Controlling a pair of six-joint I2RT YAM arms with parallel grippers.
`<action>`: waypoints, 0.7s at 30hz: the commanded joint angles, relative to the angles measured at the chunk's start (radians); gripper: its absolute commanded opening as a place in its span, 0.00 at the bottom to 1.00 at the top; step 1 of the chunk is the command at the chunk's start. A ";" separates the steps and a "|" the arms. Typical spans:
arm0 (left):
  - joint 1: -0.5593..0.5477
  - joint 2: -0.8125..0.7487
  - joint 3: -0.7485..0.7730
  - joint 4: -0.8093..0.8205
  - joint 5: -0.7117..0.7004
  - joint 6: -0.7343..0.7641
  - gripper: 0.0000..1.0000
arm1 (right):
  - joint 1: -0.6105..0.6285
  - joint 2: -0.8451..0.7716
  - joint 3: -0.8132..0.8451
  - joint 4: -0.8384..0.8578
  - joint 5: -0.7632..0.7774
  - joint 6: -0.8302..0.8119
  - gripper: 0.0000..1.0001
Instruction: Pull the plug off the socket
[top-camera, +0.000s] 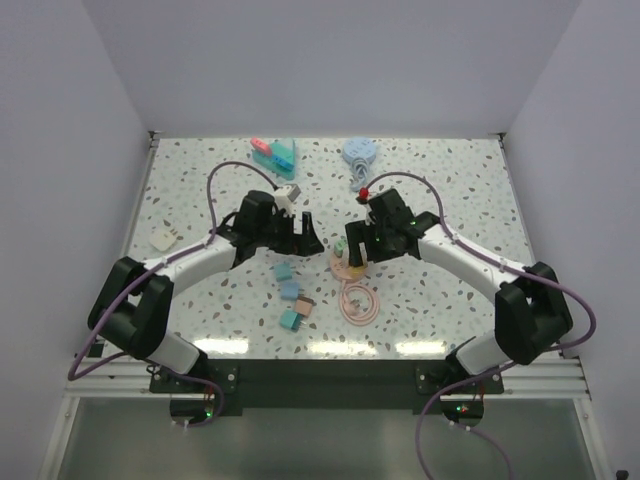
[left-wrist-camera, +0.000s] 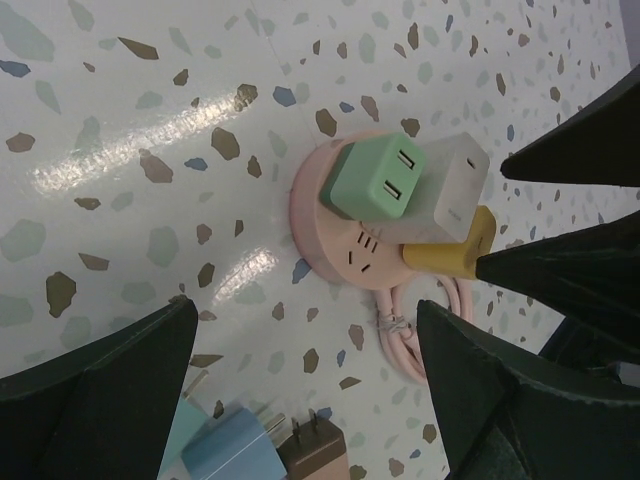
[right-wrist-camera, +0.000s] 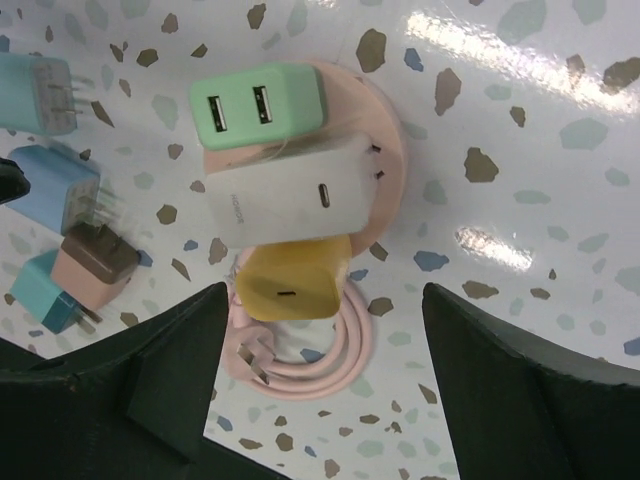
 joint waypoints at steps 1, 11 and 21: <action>-0.004 -0.040 -0.016 0.086 0.015 -0.047 0.96 | 0.035 0.044 -0.011 0.098 0.017 -0.049 0.81; -0.004 -0.037 -0.031 0.130 0.024 -0.073 0.97 | 0.106 0.128 -0.031 0.148 0.082 -0.084 0.55; -0.004 0.028 -0.051 0.200 0.091 -0.080 0.96 | 0.101 0.028 0.098 0.044 0.147 -0.007 0.00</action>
